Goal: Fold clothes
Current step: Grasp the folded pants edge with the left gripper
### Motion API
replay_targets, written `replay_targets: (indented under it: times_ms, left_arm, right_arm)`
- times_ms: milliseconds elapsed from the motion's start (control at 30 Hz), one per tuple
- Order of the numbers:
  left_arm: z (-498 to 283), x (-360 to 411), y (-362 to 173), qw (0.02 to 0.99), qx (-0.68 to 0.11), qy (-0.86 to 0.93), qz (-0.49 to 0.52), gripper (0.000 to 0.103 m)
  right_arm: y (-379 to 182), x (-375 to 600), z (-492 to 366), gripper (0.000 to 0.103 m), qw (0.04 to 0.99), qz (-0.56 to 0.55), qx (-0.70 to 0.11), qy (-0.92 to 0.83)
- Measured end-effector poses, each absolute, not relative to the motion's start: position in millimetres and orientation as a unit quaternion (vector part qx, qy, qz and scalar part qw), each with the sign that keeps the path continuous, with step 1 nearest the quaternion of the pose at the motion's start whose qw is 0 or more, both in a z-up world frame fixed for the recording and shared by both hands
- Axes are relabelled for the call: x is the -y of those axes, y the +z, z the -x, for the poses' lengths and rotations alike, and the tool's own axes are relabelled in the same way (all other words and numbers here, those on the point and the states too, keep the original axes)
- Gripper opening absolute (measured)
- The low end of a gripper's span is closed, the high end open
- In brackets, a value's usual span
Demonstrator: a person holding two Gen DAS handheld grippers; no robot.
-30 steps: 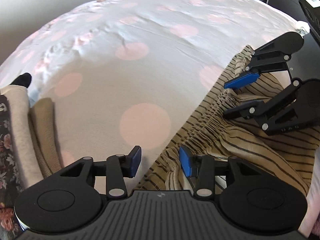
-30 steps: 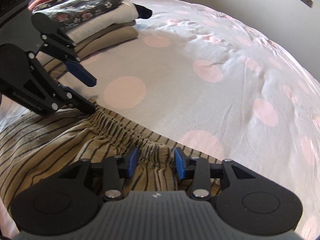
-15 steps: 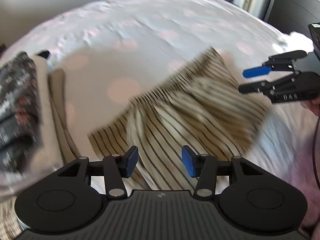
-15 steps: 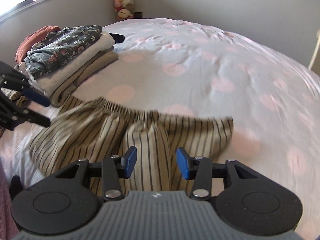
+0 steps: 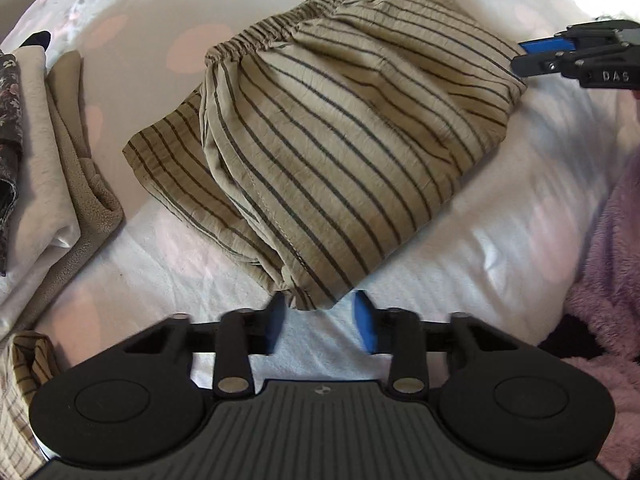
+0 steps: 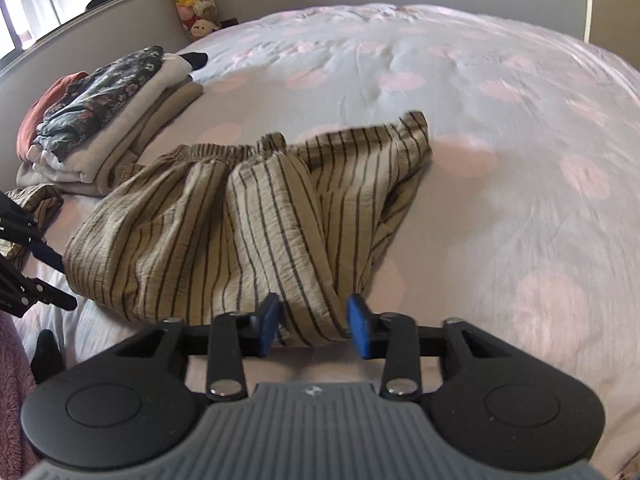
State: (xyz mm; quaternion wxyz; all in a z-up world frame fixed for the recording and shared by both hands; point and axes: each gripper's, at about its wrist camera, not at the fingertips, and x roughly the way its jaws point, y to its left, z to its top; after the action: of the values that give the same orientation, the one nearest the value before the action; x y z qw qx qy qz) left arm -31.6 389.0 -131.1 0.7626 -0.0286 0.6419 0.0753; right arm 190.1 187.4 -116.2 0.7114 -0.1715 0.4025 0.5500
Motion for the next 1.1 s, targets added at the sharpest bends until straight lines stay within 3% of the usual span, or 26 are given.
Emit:
replay_targets:
  times_ms: [33,133,300,500,567,600,633,667,700,800,833,900,967,1100]
  left_arm:
    - [30,-389,-133,0.759,-0.645,0.081,0.029,0.012]
    - [30,-393,-133,0.756,-0.646,0.094,0.048,0.006]
    - [35,-396,-139,0.733,-0.668,0.114,0.052,0.005]
    - [41,-401,-145,0.705,-0.693,0.138,0.058,0.007]
    - [48,-406,-139,0.71,-0.685,0.148,0.073,0.018]
    - [54,-410,-132,0.719,-0.672,0.154,0.087,0.029]
    - [61,-414,-123,0.733,-0.653,0.16,0.104,0.035]
    - [67,-418,-114,0.747,-0.633,0.166,0.121,0.048]
    - [72,-420,-107,0.761,-0.611,0.176,0.131,0.055]
    - [80,-428,-89,0.799,-0.541,0.207,0.163,0.057]
    - [81,-431,-86,0.809,-0.517,0.219,0.176,0.062]
    - [66,-439,-85,0.819,-0.476,0.238,0.213,0.068]
    - [54,-449,-86,0.824,-0.44,0.254,0.253,0.069]
    - [44,-456,-109,0.816,-0.393,0.293,0.306,0.069]
  right_arm:
    - [-118,-187,-191,0.019,0.71,0.169,-0.406,0.55]
    - [-117,-182,-196,0.009,0.722,0.157,-0.402,0.541]
    - [-128,-185,-202,0.004,0.727,0.167,-0.413,0.522]
    - [-130,-182,-205,0.007,0.73,0.165,-0.423,0.51]
    - [-123,-174,-210,0.027,0.744,0.143,-0.42,0.499]
    - [-118,-169,-212,0.031,0.753,0.127,-0.412,0.497]
    - [-113,-165,-214,0.044,0.762,0.11,-0.404,0.494]
    - [-109,-160,-216,0.054,0.77,0.094,-0.396,0.491]
    - [-105,-158,-218,0.058,0.772,0.078,-0.393,0.493]
    - [-102,-160,-215,0.069,0.784,0.079,-0.382,0.483]
    - [-103,-162,-213,0.076,0.788,0.085,-0.378,0.479]
    - [-103,-166,-211,0.078,0.785,0.079,-0.375,0.486]
    - [-101,-169,-212,0.092,0.784,0.056,-0.376,0.491]
    - [-100,-185,-212,0.094,0.769,0.046,-0.389,0.506]
